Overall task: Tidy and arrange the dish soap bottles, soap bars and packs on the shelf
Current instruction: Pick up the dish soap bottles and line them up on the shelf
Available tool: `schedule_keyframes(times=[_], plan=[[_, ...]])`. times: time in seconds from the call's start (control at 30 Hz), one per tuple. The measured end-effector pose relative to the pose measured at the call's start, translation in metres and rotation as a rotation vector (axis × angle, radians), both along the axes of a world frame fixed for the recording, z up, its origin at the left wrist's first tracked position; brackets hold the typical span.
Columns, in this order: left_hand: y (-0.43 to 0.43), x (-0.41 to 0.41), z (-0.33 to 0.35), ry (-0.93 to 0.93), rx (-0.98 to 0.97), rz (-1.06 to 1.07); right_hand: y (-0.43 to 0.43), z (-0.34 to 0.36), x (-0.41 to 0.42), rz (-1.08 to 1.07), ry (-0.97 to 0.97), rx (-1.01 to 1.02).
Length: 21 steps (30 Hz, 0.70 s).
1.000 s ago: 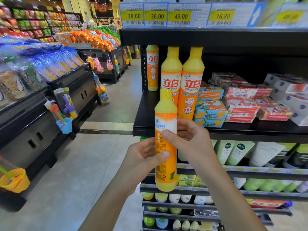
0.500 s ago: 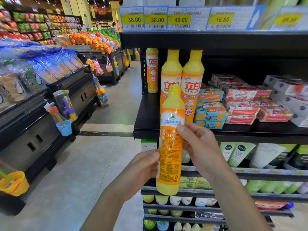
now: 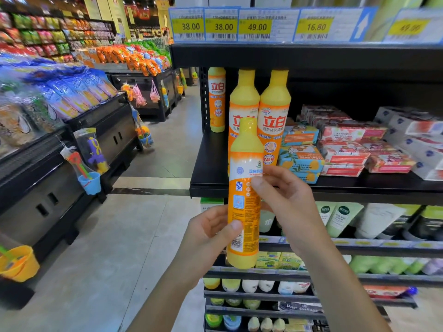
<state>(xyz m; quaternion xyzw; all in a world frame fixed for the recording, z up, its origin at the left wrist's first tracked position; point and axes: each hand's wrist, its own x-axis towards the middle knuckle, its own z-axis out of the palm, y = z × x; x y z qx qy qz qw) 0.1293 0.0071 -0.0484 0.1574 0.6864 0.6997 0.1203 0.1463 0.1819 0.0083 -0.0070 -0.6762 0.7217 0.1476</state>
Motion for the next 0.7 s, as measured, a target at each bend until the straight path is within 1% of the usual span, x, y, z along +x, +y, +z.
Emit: schedule_keyframes(times=[0.1, 0.17, 0.37, 0.47, 0.6, 0.7], plan=[[0.0052, 0.0024, -0.0006, 0.03, -0.027, 0.062, -0.0047, 0.001, 0.0006, -0.078, -0.002, 0.118], [0.0075, 0.0035, -0.0012, 0.049, -0.038, 0.078, -0.0051, 0.0003, 0.0002, -0.116, -0.003, 0.155], [0.0106, 0.0056, 0.0022, 0.059, -0.064, 0.095, 0.0006, 0.0019, 0.0036, -0.034, 0.025, 0.075], [0.0094, 0.0056, 0.0012, 0.071, -0.099, 0.062, 0.0011, 0.0007, 0.0044, 0.002, 0.015, 0.035], [0.0066, 0.0059, 0.0025, 0.004, -0.027, -0.028, 0.0011, -0.0024, 0.0057, 0.046, -0.007, -0.003], [0.0023, 0.0044, 0.0014, -0.057, -0.005, -0.028, 0.0019, -0.0051, 0.006, 0.071, -0.008, -0.043]])
